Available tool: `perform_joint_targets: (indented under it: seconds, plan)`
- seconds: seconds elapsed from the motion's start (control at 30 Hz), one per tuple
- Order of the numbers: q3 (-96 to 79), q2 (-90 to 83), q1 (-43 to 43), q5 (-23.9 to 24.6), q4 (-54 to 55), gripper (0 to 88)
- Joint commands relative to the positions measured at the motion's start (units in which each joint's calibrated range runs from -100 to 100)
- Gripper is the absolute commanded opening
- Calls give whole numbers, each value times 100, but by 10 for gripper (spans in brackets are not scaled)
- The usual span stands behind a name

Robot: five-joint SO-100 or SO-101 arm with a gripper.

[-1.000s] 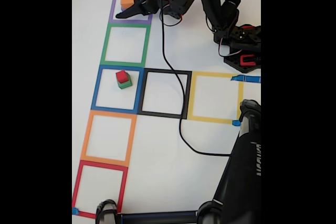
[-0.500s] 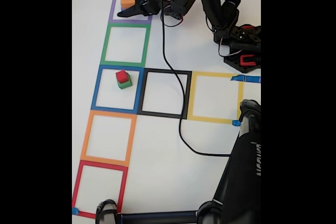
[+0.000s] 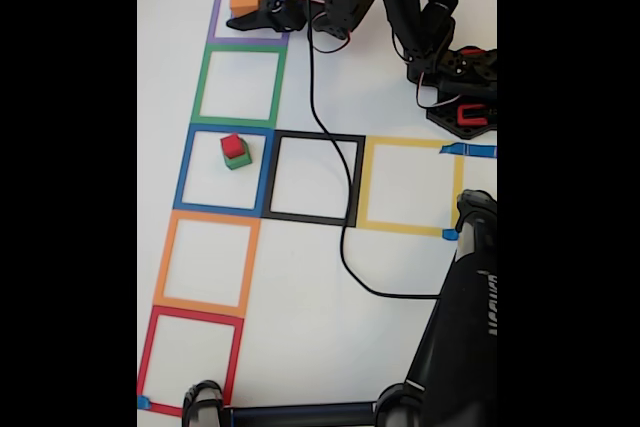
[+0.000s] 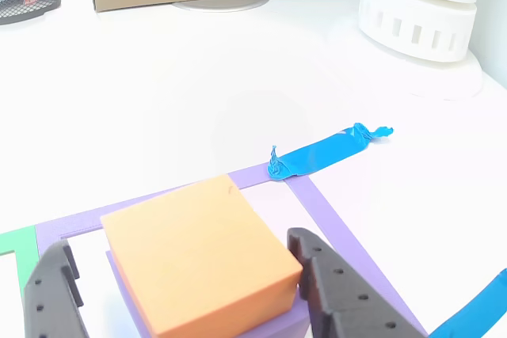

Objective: Tower of hanoi

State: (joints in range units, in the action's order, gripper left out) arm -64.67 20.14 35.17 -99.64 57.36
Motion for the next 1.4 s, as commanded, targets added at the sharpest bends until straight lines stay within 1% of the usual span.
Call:
perform_joint_targets:
  seconds: [0.0, 0.9, 1.37]
  plan:
    - [-42, -55, -46, -36, 119, 281]
    - [-187, -72, -180, -36, 289, 198]
    - [-396, -249, -276, -36, 240, 175]
